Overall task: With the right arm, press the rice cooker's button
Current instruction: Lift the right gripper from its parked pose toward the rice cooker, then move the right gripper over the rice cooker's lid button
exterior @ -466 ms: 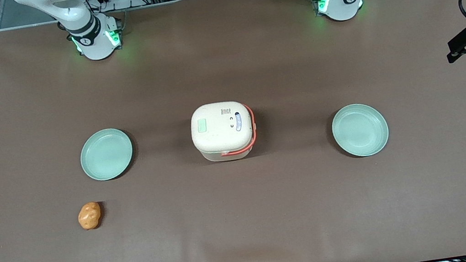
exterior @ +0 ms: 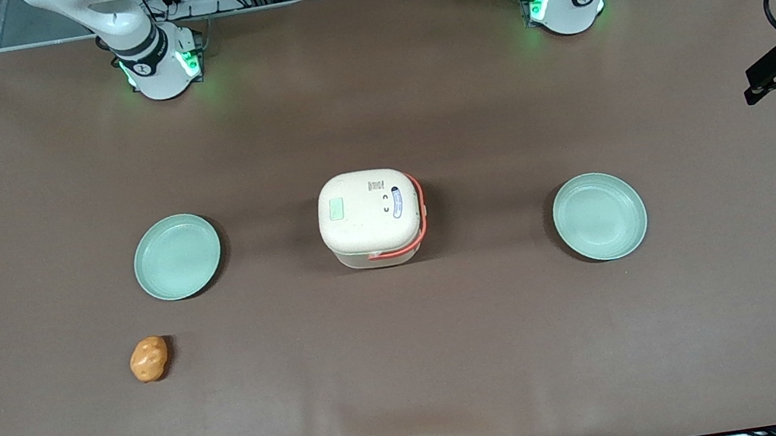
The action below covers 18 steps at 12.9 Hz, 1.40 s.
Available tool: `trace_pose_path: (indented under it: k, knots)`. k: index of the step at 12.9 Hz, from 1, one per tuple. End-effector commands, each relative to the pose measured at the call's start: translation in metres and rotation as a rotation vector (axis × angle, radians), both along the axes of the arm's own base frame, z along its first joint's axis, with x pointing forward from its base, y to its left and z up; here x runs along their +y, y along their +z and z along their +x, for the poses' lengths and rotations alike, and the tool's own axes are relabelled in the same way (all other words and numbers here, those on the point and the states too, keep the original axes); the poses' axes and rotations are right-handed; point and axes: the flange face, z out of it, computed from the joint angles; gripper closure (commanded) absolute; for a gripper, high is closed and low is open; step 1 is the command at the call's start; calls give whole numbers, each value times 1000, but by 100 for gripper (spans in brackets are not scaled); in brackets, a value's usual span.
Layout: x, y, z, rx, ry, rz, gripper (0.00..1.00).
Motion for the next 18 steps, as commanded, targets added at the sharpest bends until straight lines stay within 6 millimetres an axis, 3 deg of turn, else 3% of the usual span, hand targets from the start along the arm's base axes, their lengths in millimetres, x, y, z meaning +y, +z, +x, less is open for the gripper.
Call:
trace_pose_path:
  k: [1, 3, 6, 11, 15, 18]
  knots:
    - [4, 0, 2, -1, 6, 5, 0]
    - [21, -2, 3, 6, 49, 3, 0]
    - [79, -16, 9, 29, 106, -4, 0]
    - [184, -66, 36, 29, 109, 55, 0]
    - [279, -108, 32, 47, -4, 80, 0]
    - [331, -148, 32, 36, 21, 69, 0]
